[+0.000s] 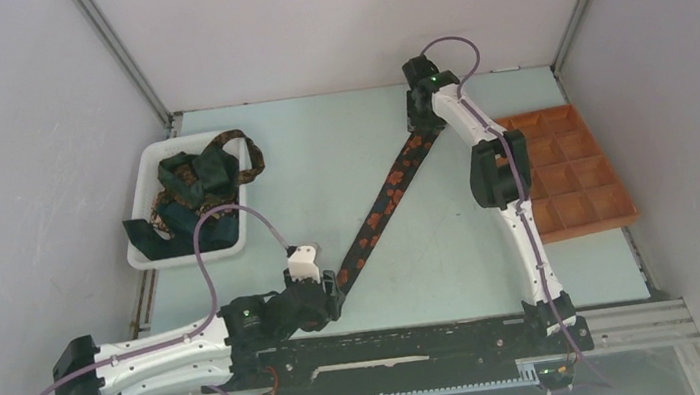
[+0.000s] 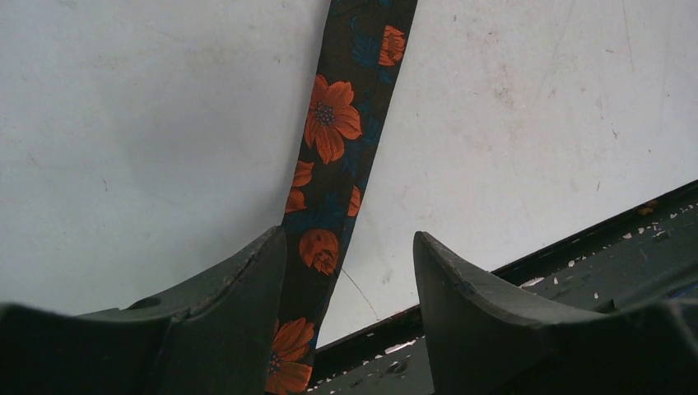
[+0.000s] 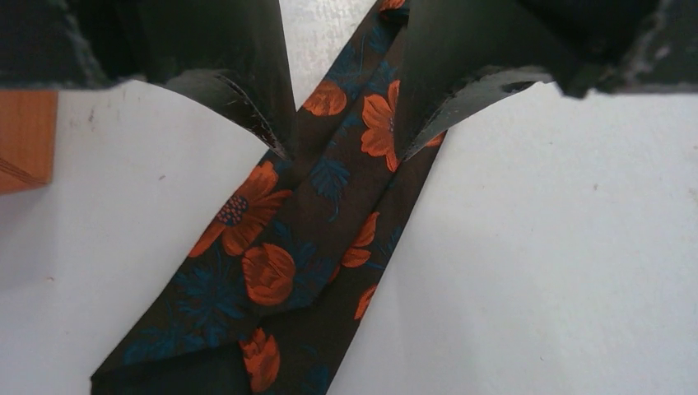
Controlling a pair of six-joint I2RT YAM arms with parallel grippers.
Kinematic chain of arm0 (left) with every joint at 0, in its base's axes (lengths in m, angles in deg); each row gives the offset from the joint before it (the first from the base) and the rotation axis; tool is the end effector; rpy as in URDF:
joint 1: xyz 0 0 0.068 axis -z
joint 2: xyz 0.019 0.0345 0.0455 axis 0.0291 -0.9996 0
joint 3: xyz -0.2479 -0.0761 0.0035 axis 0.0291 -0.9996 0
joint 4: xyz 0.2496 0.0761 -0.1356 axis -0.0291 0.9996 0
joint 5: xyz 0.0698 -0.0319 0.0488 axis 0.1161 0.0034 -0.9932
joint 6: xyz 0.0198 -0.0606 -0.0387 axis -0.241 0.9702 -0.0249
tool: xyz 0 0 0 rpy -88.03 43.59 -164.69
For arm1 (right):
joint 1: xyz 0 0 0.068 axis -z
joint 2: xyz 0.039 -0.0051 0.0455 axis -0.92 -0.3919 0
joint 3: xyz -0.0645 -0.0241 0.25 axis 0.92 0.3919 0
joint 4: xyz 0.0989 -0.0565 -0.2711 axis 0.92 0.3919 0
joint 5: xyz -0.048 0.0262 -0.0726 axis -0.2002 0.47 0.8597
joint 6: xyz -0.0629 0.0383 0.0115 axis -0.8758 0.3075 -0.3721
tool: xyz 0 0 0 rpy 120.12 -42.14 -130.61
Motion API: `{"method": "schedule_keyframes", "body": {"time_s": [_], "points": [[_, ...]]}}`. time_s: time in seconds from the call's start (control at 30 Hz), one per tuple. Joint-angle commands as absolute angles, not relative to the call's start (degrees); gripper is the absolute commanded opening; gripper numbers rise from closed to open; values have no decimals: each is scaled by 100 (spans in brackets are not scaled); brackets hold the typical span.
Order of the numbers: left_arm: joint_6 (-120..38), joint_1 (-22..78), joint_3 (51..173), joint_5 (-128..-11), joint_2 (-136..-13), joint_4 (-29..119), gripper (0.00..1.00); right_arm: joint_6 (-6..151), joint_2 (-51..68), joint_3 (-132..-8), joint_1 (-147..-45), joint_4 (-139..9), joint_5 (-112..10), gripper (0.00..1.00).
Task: Roll the ties
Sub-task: Flatten out the tie at the center of the board.
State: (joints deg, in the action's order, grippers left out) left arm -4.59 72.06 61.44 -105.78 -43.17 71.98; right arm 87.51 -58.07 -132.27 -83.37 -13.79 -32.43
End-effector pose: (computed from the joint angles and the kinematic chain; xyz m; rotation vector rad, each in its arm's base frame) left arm 0.0981 -0.1876 0.1426 0.2185 2.3104 -0.4869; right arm 0.5607 0.1533 0.1431 0.1815 2.6027 -0.0158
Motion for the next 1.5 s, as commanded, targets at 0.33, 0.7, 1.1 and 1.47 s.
{"method": "schedule_keyframes", "body": {"time_s": [0.33,0.7,1.1,1.47], "points": [[-303,7222,6084,-10771,-4130,7047,64,8602,-6259,-13772,-8421,-1273,-2984,32],[-202,7223,5935,-10775,-4022,7037,64,8521,-6204,-13802,-8392,-1410,-2800,3],[-140,7224,5962,-10673,-3990,7032,63,8330,-5996,-13824,-8179,-1709,-2712,0],[171,7224,6076,-10663,-3968,7261,62,8359,-5946,-13781,-8157,-1889,-3144,36]]}}
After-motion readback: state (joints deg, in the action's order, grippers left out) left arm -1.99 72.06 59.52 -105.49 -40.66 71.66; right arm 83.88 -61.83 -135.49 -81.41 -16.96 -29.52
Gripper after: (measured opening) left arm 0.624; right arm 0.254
